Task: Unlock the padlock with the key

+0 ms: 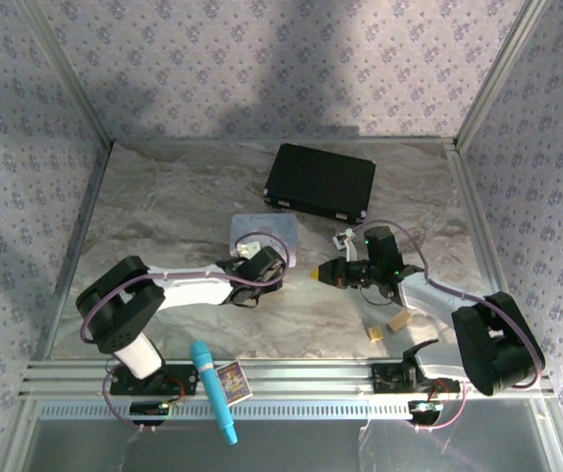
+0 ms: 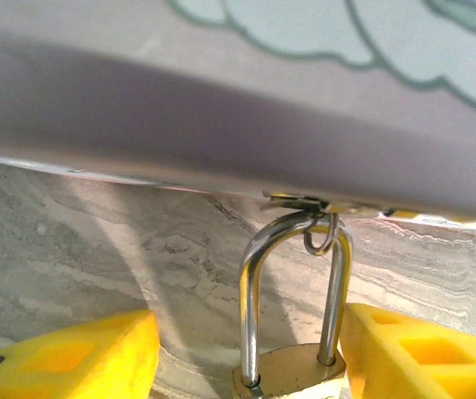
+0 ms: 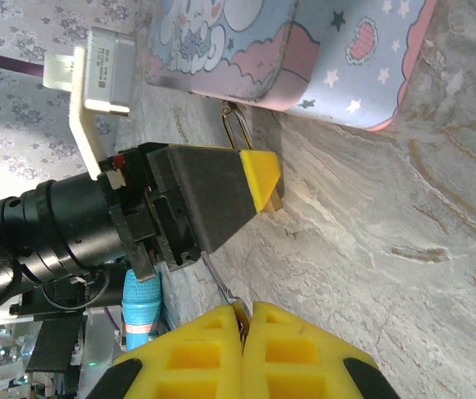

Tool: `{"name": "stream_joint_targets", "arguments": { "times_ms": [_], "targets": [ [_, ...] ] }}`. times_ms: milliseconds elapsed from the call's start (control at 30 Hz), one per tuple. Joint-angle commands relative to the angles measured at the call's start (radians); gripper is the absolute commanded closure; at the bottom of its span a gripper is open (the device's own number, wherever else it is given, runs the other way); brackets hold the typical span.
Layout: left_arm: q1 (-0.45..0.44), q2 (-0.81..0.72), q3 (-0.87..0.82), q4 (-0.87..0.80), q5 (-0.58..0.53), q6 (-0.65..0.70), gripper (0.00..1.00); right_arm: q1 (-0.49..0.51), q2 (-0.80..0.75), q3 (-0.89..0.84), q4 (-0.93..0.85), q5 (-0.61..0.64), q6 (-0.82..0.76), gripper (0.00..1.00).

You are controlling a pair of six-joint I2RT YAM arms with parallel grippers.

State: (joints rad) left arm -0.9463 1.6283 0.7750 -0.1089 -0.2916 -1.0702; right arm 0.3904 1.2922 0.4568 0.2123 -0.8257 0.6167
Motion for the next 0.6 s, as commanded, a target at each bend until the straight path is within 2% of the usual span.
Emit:
{"name": "stream_joint_targets", "arguments": {
  "times_ms": [0, 133, 333, 500, 567],
  "targets": [
    [0.009, 0.053, -0.044, 0.236, 0.125, -0.003, 0.43, 0.0, -0.008, -0.013, -0.005, -0.004, 0.004, 1.0],
    [0.009, 0.074, -0.038, 0.229, 0.143, -0.002, 0.54, 0.0, 0.005, -0.011, 0.003, 0.0, 0.003, 1.0],
    [0.009, 0.091, 0.022, 0.141, 0.146, 0.017, 0.56, 0.017, 0.05, 0.0, 0.014, 0.007, 0.004, 1.0],
    [0.009, 0.102, 0.068, 0.077, 0.168, 0.039, 0.65, 0.044, 0.074, -0.009, 0.034, 0.026, 0.003, 1.0],
    [0.009, 0.123, 0.105, 0.025, 0.187, 0.062, 0.65, 0.052, 0.084, -0.016, 0.051, 0.032, 0.03, 1.0]
  ]
}}
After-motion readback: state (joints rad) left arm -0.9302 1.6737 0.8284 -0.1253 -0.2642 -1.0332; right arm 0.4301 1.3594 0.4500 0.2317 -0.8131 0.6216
